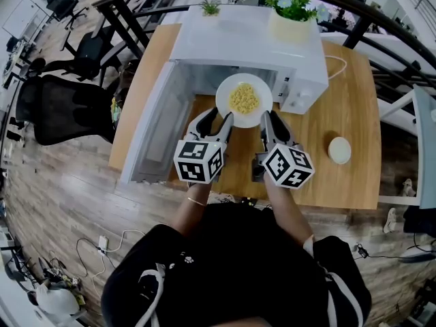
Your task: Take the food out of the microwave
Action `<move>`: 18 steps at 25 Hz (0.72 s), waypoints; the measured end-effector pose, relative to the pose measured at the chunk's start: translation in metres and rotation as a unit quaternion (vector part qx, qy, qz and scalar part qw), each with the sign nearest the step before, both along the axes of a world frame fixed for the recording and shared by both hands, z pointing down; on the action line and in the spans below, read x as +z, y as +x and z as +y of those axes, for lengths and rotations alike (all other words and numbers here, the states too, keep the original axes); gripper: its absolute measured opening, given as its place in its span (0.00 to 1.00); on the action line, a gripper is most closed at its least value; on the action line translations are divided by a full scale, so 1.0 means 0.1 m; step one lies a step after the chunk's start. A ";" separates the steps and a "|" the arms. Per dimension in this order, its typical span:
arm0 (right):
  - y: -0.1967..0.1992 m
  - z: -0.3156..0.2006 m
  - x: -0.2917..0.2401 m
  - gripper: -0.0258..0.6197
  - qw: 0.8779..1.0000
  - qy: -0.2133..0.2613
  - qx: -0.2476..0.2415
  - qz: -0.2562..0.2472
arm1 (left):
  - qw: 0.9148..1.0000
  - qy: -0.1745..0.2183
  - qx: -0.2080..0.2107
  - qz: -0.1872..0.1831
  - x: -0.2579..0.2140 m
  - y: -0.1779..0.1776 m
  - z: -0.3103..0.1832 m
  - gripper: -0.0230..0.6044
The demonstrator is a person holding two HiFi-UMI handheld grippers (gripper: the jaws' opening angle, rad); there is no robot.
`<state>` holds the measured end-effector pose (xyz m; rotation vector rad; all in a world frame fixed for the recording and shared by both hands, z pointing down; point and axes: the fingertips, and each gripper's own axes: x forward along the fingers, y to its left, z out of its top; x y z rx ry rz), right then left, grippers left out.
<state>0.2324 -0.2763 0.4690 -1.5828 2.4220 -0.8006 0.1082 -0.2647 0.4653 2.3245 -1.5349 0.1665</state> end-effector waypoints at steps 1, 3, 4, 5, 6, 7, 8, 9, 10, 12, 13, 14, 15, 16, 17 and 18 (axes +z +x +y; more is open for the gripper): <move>0.00 0.00 0.00 0.13 1.000 0.000 0.001 0.000 | 1.000 0.000 0.000 0.000 0.00 0.00 0.00 0.30; 0.01 0.01 0.00 0.13 1.000 -0.001 0.001 -0.002 | 1.000 -0.001 0.001 0.001 0.00 0.01 0.01 0.30; 0.01 0.02 0.00 0.13 1.000 -0.001 0.001 -0.002 | 1.000 -0.002 0.002 0.002 0.00 0.01 0.02 0.30; 0.02 0.03 0.00 0.13 1.000 -0.001 0.001 -0.002 | 1.000 -0.003 0.002 0.003 0.00 0.01 0.03 0.30; 0.02 0.04 0.00 0.13 1.000 -0.001 0.001 -0.003 | 1.000 -0.003 0.002 0.003 0.01 0.02 0.03 0.30; 0.02 0.04 0.00 0.13 1.000 -0.001 0.002 -0.004 | 1.000 -0.003 0.002 0.003 0.01 0.02 0.04 0.30; 0.02 0.05 0.00 0.13 1.000 -0.001 0.002 -0.005 | 1.000 -0.002 0.002 0.003 0.01 0.01 0.04 0.30; 0.01 0.05 0.00 0.13 1.000 -0.001 0.001 -0.005 | 1.000 -0.002 0.002 0.003 0.01 0.01 0.05 0.30; 0.01 0.05 0.00 0.13 1.000 0.000 0.001 -0.005 | 1.000 -0.001 0.001 0.003 0.01 0.01 0.05 0.30; 0.01 0.05 -0.01 0.12 1.000 0.000 0.000 -0.005 | 1.000 -0.001 0.002 0.002 0.00 0.01 0.05 0.30; 0.02 0.05 -0.01 0.12 1.000 0.001 0.000 -0.006 | 1.000 -0.001 0.002 0.002 0.00 0.01 0.04 0.30; 0.02 0.05 -0.01 0.12 1.000 0.001 0.000 -0.006 | 1.000 -0.001 0.001 0.003 0.00 0.01 0.04 0.30; 0.02 0.04 -0.02 0.12 1.000 0.002 0.000 -0.006 | 1.000 -0.001 0.002 0.003 0.00 0.01 0.03 0.30; 0.02 0.04 -0.02 0.12 1.000 0.002 0.000 -0.006 | 1.000 -0.001 0.002 0.003 -0.01 0.01 0.03 0.30; 0.02 0.03 -0.03 0.12 1.000 0.002 0.000 -0.006 | 1.000 -0.002 0.002 0.003 -0.01 0.01 0.02 0.30; 0.02 0.03 -0.03 0.12 1.000 0.002 0.000 -0.006 | 1.000 -0.002 0.002 0.003 -0.01 0.01 0.02 0.30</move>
